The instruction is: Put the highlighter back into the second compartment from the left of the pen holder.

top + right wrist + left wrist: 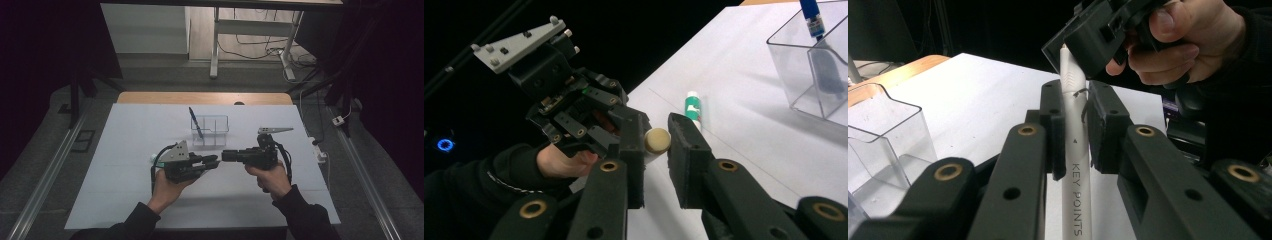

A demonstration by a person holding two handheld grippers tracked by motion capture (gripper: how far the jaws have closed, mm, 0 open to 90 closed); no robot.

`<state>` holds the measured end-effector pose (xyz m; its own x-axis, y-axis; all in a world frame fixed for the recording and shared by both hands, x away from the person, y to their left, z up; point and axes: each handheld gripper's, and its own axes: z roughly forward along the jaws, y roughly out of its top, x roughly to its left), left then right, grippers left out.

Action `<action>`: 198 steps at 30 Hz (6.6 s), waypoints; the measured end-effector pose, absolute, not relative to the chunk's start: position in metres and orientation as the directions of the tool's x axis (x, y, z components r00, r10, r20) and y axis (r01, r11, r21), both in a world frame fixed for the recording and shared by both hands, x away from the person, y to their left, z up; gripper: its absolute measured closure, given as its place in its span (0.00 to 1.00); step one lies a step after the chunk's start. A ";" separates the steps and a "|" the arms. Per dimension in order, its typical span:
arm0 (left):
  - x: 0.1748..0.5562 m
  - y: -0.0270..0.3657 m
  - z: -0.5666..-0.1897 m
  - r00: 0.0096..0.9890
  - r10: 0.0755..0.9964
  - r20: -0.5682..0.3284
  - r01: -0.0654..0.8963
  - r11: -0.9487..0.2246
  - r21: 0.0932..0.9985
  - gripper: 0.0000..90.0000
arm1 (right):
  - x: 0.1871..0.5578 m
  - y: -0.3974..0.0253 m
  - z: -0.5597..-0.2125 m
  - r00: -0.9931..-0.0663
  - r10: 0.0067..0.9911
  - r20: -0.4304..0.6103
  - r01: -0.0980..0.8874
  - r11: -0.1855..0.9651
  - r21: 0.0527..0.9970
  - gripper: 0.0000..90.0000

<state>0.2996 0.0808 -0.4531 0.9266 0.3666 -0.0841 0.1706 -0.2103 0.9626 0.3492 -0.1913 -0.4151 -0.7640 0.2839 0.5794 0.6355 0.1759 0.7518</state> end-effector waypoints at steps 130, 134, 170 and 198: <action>0.199 0.249 -0.482 0.573 0.788 -0.226 0.630 -0.247 0.737 0.00 | 0.411 -0.168 -0.406 -0.785 0.614 0.075 0.350 0.341 0.873 0.29; 0.200 0.249 -0.482 0.570 0.790 -0.227 0.633 -0.246 0.734 0.00 | 0.402 -0.173 -0.406 -0.793 0.604 0.080 0.354 0.351 0.867 0.23; 0.205 0.249 -0.478 0.571 0.787 -0.234 0.628 -0.234 0.742 0.00 | 0.301 -0.257 -0.435 -0.729 0.683 0.044 0.428 0.405 0.808 0.00; 0.214 0.243 -0.476 0.595 0.768 -0.237 0.623 -0.255 0.739 0.00 | 0.266 -0.309 -0.453 -0.615 0.783 0.087 0.550 0.348 0.760 0.00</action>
<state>0.2141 0.2434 -0.4763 0.5947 0.7683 -0.2365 0.6234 -0.2549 0.7392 0.2656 -0.3087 -0.4534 -0.6155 0.7834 0.0867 0.5497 0.3478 0.7595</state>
